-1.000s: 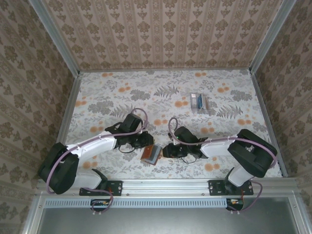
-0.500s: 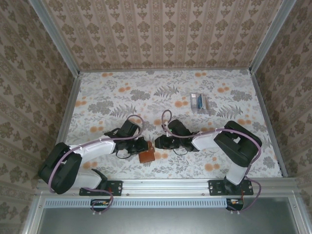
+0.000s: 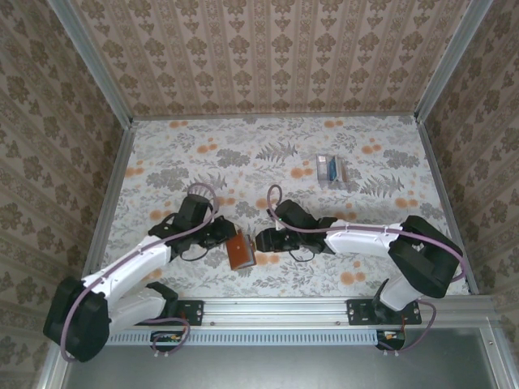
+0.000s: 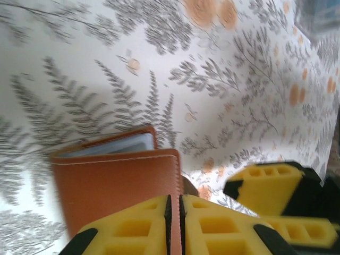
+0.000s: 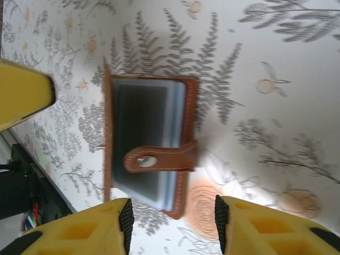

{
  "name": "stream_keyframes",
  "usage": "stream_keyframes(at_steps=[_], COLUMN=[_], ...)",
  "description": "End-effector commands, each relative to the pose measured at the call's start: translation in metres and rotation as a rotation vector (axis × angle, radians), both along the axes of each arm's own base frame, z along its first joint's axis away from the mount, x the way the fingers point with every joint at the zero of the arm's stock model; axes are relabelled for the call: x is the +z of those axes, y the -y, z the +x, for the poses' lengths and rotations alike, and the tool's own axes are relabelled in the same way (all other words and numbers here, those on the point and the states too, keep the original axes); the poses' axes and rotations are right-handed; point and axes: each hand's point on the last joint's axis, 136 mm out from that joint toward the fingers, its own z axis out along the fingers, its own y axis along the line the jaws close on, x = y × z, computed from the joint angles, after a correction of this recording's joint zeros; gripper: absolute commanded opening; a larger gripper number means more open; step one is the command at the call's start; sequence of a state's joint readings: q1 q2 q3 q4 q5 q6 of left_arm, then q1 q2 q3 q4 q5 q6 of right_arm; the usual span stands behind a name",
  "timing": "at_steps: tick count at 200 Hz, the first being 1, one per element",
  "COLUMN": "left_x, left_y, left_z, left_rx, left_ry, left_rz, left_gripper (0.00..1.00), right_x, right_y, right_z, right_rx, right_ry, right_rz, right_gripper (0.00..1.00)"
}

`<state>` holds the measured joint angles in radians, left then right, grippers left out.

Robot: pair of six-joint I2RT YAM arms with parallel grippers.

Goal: Put the credit cards into the card holder

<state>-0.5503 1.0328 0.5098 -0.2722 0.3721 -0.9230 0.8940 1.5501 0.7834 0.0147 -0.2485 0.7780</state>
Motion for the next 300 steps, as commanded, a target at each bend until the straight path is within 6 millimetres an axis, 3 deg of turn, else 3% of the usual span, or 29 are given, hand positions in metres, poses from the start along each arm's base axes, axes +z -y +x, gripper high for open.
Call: stream_keyframes(at_steps=[1, 23, 51, 102, 193, 232, 273, 289, 300], left_x=[-0.037, -0.047, -0.056, -0.058, -0.072, -0.074, -0.079, -0.080, -0.080], left_y=[-0.028, -0.028, -0.024, -0.008, -0.002, -0.001, 0.000, 0.000, -0.001], left_z=[-0.020, -0.021, -0.016, -0.011, -0.017, -0.017, -0.018, -0.018, -0.018], left_rx=[0.024, -0.006, -0.030, -0.085, -0.121, -0.132, -0.132, -0.125, -0.118], left_ry=[-0.112, -0.118, -0.122, -0.108, -0.138, -0.149, -0.169, -0.173, -0.176], left_rz=[0.107, 0.121, 0.141, 0.148, 0.234, 0.260, 0.273, 0.275, 0.277], left_gripper=[0.13, 0.13, 0.17, 0.26, 0.29, 0.29, 0.29, 0.29, 0.29], right_x=[-0.001, -0.003, -0.013, -0.025, -0.009, -0.005, -0.005, -0.005, -0.003], right_y=[-0.006, -0.013, -0.008, -0.007, -0.004, 0.003, -0.005, -0.001, 0.004], right_z=[0.000, 0.000, 0.004, 0.008, 0.011, 0.013, 0.005, 0.006, 0.007], right_rx=[-0.028, -0.027, -0.041, -0.045, -0.039, -0.029, 0.029, 0.034, 0.021], right_ry=[-0.002, 0.005, 0.019, 0.021, 0.068, 0.096, 0.079, 0.086, 0.091], right_rz=[-0.082, -0.122, -0.212, -0.264, -0.260, -0.284, -0.248, -0.272, -0.294], right_gripper=[0.50, 0.50, 0.47, 0.42, 0.27, 0.09, 0.06, 0.09, 0.30])
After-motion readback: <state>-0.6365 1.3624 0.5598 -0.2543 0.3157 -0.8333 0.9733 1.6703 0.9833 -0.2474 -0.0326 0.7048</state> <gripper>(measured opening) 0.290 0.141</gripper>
